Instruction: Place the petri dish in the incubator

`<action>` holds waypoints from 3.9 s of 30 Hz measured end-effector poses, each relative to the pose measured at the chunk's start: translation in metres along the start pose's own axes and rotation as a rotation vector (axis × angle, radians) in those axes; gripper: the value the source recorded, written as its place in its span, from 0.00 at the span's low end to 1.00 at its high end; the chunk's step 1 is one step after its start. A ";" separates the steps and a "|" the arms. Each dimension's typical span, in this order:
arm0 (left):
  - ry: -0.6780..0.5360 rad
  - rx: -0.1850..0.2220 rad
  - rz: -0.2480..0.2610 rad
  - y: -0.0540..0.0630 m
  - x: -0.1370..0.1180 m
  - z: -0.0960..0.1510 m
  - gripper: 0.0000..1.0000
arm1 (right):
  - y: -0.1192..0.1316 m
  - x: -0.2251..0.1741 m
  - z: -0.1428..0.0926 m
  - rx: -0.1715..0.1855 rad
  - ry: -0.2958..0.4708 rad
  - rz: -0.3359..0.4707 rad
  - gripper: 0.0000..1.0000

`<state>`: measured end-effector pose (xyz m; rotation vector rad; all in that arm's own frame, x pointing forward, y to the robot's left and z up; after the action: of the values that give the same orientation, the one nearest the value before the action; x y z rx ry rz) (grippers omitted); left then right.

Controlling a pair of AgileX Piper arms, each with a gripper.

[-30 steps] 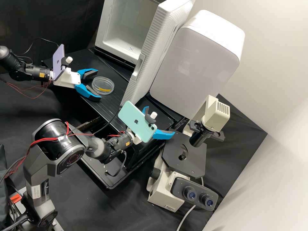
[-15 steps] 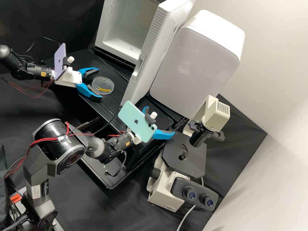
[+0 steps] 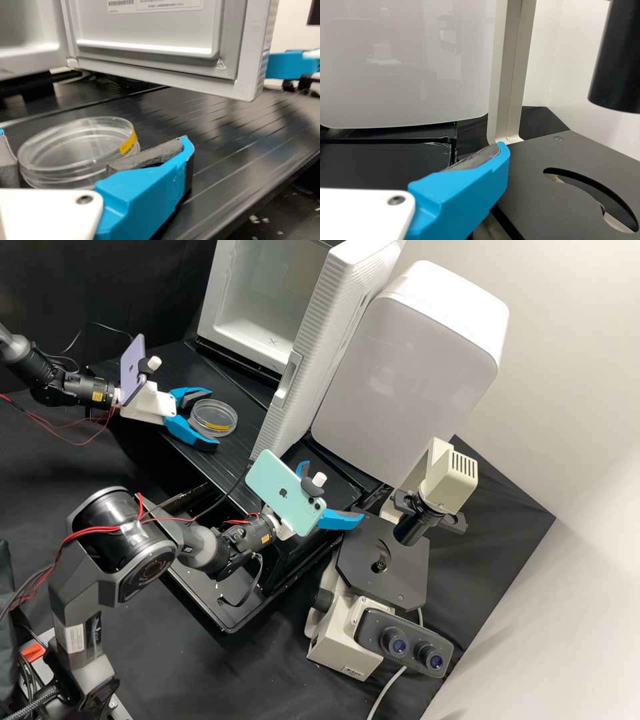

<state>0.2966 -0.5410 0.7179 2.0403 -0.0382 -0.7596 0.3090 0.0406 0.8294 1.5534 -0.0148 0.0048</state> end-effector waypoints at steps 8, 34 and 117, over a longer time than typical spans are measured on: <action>-0.064 -0.092 -0.037 -0.001 0.001 0.002 1.00 | 0.000 0.000 0.000 0.000 0.000 0.000 1.00; -0.038 -0.101 -0.030 -0.003 -0.005 -0.001 1.00 | 0.000 0.000 0.000 0.000 0.000 0.000 1.00; 0.051 -0.010 0.004 -0.008 0.005 -0.010 0.00 | 0.000 0.000 0.000 0.000 0.000 0.000 1.00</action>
<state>0.3040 -0.5309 0.7131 2.0485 -0.0097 -0.7032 0.3090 0.0406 0.8294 1.5534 -0.0148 0.0048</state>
